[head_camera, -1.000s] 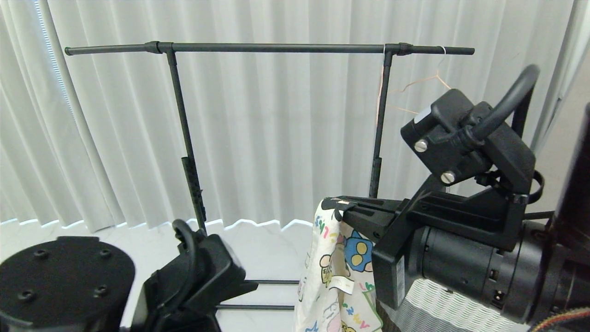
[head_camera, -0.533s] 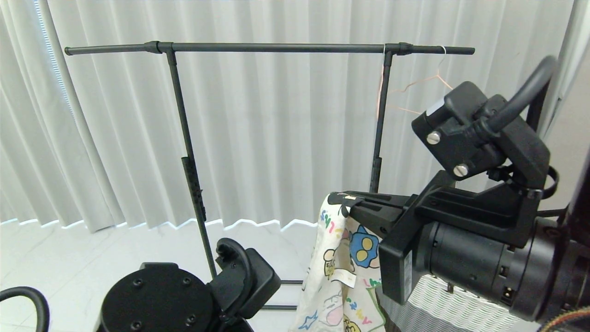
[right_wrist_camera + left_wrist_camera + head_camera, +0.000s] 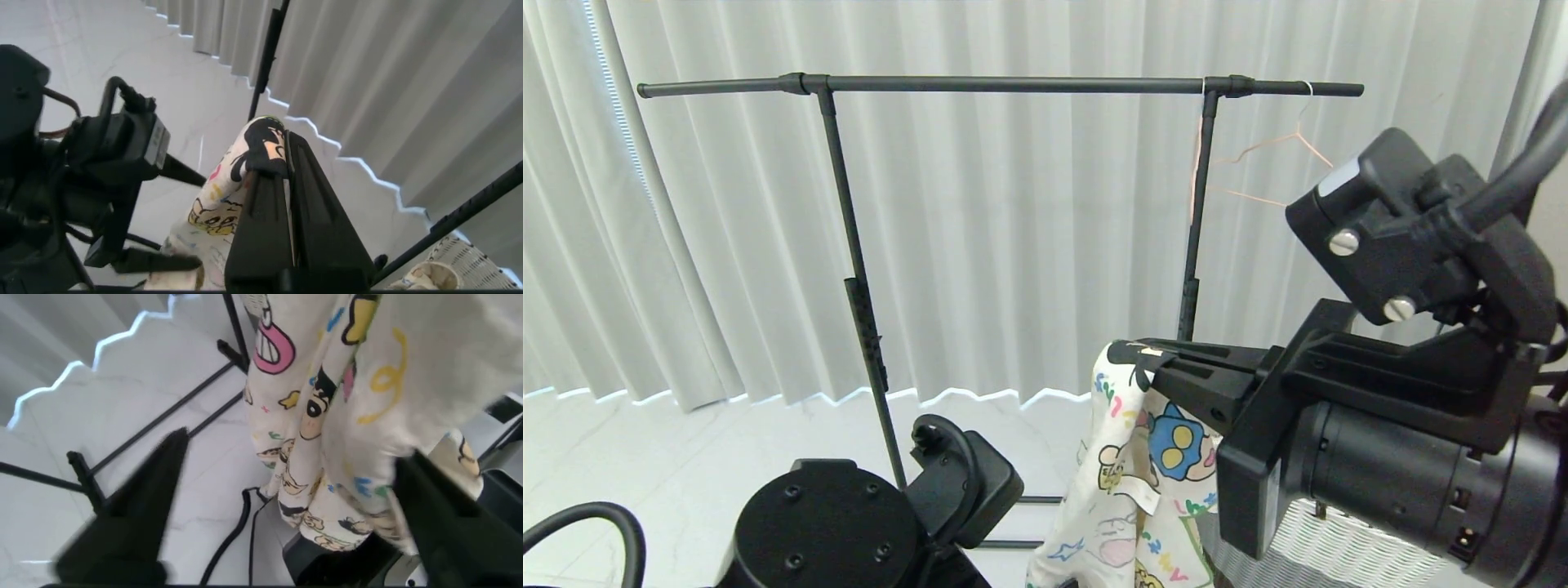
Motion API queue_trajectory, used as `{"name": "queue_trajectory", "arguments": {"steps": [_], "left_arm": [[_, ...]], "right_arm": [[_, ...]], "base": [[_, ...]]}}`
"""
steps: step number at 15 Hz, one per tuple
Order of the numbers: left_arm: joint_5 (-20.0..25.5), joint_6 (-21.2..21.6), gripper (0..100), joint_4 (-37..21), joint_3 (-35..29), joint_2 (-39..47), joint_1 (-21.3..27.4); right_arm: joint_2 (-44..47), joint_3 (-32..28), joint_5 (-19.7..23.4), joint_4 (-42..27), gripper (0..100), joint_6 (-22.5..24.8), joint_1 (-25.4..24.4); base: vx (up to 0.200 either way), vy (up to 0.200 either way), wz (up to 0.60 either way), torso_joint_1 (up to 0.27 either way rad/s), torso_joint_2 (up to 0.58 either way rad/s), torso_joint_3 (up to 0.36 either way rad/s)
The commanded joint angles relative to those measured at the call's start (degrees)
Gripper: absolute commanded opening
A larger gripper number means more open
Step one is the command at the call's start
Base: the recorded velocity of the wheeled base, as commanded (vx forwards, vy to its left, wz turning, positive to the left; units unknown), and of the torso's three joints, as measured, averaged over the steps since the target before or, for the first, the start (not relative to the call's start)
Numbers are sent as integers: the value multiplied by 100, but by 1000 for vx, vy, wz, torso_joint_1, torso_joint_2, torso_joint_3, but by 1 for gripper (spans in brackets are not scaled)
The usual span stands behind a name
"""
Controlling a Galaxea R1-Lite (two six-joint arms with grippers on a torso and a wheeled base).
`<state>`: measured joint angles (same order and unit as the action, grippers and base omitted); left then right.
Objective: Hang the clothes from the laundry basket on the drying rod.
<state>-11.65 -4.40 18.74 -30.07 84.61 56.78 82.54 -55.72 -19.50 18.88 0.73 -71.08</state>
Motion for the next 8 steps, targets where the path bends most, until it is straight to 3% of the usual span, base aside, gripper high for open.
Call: {"name": "queue_trajectory", "arguments": {"steps": [1, 4, 8], "left_arm": [[-74, 1, 0, -2, 2, 73, -9], [-707, 1, 0, 42, 2, 134, -18], [-2122, 124, 0, 535, -148, -15, -27]], "right_arm": [[-28, 9, -1, 1, 0, 32, -37], [-107, 176, -256, -7, 0, 50, -28], [-485, 782, -827, -16, 0, 50, 103]], "base": [[0, 0, 0, 0, 0, 0], [0, 0, 0, 0, 0, 0], [0, 0, 0, 0, 0, 0]]}}
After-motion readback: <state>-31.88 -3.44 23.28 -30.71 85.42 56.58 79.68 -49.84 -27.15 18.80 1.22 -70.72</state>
